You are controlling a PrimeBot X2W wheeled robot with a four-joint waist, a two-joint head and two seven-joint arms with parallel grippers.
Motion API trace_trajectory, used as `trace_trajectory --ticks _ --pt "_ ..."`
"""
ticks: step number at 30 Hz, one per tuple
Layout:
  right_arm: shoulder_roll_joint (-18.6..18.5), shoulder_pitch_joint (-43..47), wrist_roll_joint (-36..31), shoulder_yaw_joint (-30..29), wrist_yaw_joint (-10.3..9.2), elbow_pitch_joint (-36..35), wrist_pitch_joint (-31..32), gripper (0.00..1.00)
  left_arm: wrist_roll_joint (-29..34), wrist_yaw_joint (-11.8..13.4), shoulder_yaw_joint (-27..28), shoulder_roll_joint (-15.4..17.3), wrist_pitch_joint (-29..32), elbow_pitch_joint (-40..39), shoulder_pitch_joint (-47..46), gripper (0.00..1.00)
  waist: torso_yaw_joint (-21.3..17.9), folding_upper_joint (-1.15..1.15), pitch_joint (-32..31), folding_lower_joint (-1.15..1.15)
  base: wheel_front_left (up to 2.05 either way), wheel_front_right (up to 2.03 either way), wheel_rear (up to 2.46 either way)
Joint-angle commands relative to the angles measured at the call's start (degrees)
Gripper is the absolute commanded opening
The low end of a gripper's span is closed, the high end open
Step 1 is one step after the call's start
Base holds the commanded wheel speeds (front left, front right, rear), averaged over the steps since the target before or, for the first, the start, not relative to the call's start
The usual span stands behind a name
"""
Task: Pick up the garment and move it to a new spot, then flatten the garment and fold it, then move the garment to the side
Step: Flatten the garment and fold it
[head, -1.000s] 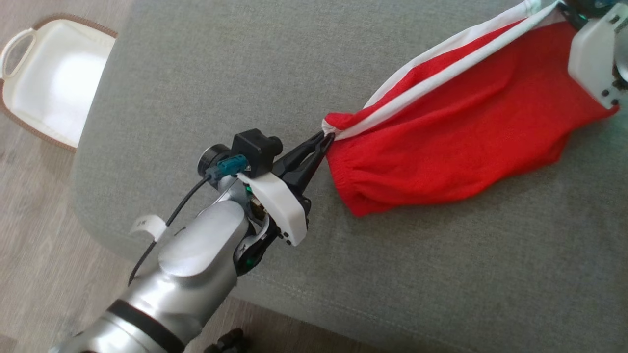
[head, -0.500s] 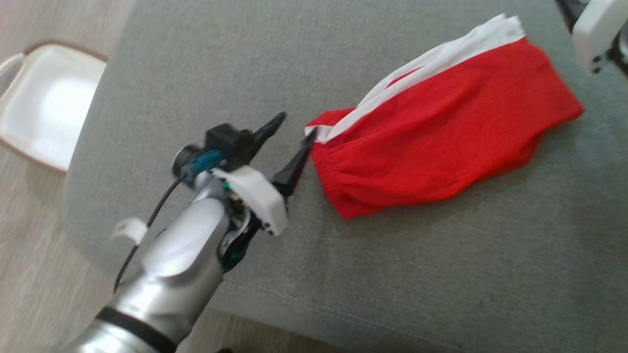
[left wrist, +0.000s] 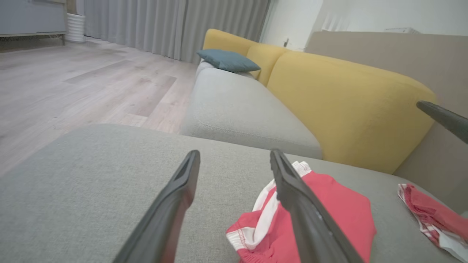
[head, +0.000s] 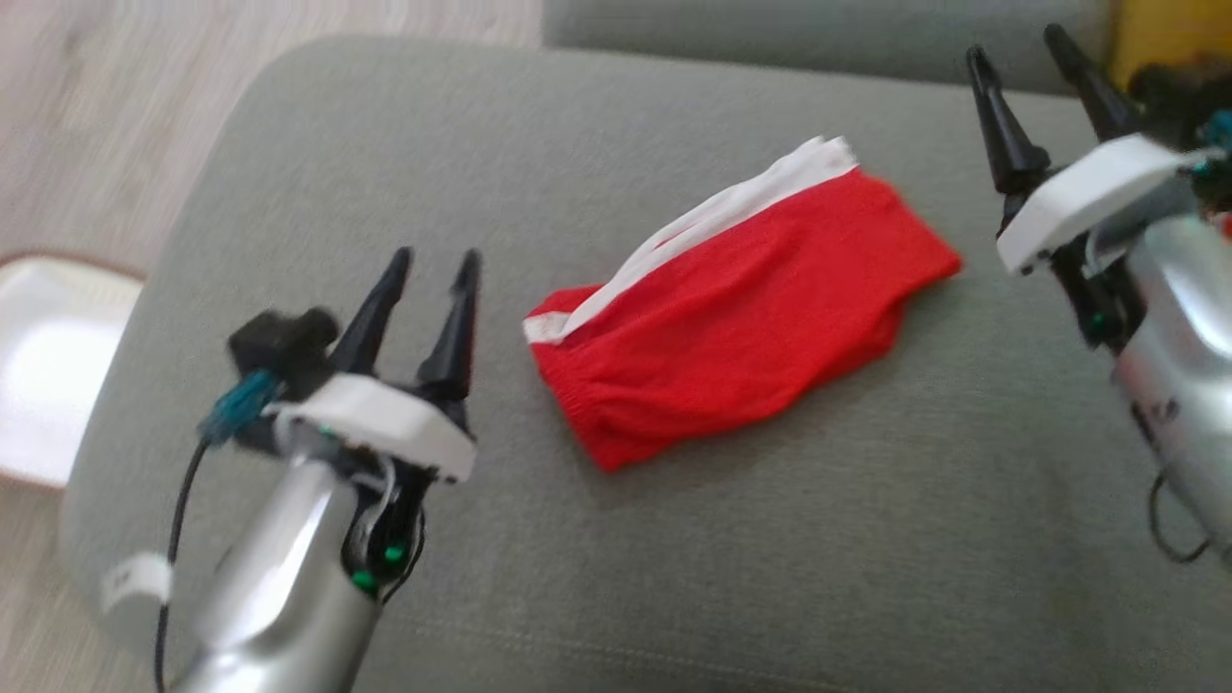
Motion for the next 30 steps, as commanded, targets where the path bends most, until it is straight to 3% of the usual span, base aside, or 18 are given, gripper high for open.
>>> trace_trajectory --ticks 1,6,14,19,30 --pt "1.1 3.8 -2.8 -3.7 0.1 -4.1 -0.6 1.0 0.6 0.6 4.2 0.3 -0.7 -2.9 0.3 1.0 -3.4 0.0 -3.4 0.0 0.0 0.0 0.0" --pt "4.4 16.4 -11.5 -14.6 0.1 -12.1 -0.6 1.0 2.4 0.6 8.8 -1.3 -0.7 -6.0 6.2 1.0 -6.4 0.0 -5.9 0.0 0.0 0.0 0.0" --pt "13.1 33.6 -24.8 -30.4 0.1 -23.2 -0.6 1.0 8.4 -0.1 13.1 -3.0 -0.7 -9.0 14.2 1.0 -9.9 0.0 -7.4 0.0 0.0 0.0 0.0" --pt "17.5 39.9 -30.8 -35.6 0.1 -28.2 -0.3 1.0 11.3 -0.7 15.4 -4.2 -0.7 -9.9 17.9 1.0 -11.5 0.0 -7.6 0.0 0.0 0.0 0.0" --pt "19.7 43.5 -32.9 -37.3 0.1 -33.5 4.9 1.0 13.3 -2.5 17.1 -5.5 -0.7 -9.5 18.8 1.0 -10.3 0.0 -5.4 0.0 0.0 0.0 0.0"
